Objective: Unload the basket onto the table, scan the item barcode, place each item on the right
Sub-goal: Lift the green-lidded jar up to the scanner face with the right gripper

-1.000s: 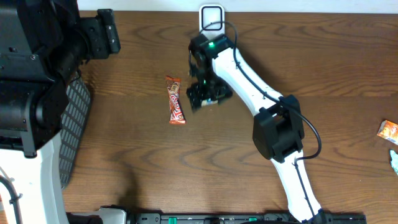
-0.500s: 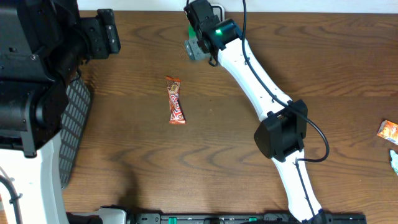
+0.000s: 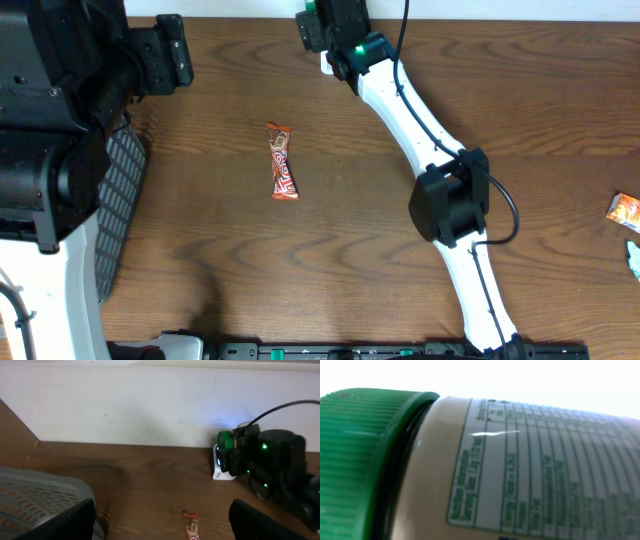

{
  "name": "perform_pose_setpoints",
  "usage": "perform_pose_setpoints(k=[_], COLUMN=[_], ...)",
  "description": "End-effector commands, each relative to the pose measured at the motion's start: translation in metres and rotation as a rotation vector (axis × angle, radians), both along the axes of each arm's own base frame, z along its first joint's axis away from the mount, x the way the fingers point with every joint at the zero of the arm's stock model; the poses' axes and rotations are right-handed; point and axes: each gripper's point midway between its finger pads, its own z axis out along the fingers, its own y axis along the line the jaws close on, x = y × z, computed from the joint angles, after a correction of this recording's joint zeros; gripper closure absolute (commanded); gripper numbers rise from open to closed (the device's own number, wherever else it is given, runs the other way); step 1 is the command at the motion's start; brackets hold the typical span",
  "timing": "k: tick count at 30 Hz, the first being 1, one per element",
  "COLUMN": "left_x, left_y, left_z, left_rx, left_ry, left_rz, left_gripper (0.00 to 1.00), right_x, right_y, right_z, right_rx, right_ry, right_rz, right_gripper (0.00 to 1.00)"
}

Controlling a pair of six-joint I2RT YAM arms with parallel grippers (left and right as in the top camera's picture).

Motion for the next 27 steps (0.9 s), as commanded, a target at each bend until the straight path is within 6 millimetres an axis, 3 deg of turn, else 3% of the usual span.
perform_pose_setpoints(k=[1,9,16,22,27], left_x=[-0.002,-0.002,-0.002,-0.002,-0.002], left_y=[0.004,0.004,0.004,0.004,0.004], left_z=[0.0,0.0,0.0,0.0,0.0], left_rx=[0.017,0.018,0.018,0.018,0.018], left_ry=[-0.002,-0.002,-0.002,-0.002,-0.002], left_rz=[0.01,0.01,0.01,0.01,0.01], left_gripper=[0.15,0.15,0.15,0.15,0.15], right_x=[0.019,0.047,0.044,0.041,0.026], right_y=[-0.014,-0.024,-0.015,-0.016,-0.022], right_z=[-0.023,-0.074,-0.085,-0.085,-0.051], right_rx=[-0.044,-0.015,0.016,0.009,-0.007], right_ry=[-0.026,-0.063,-0.035,-0.015,0.025], right_rz=[-0.02,-0.038,0.003,0.007,0.009], right_gripper=[0.33,0.32,0.33,0.34,0.35])
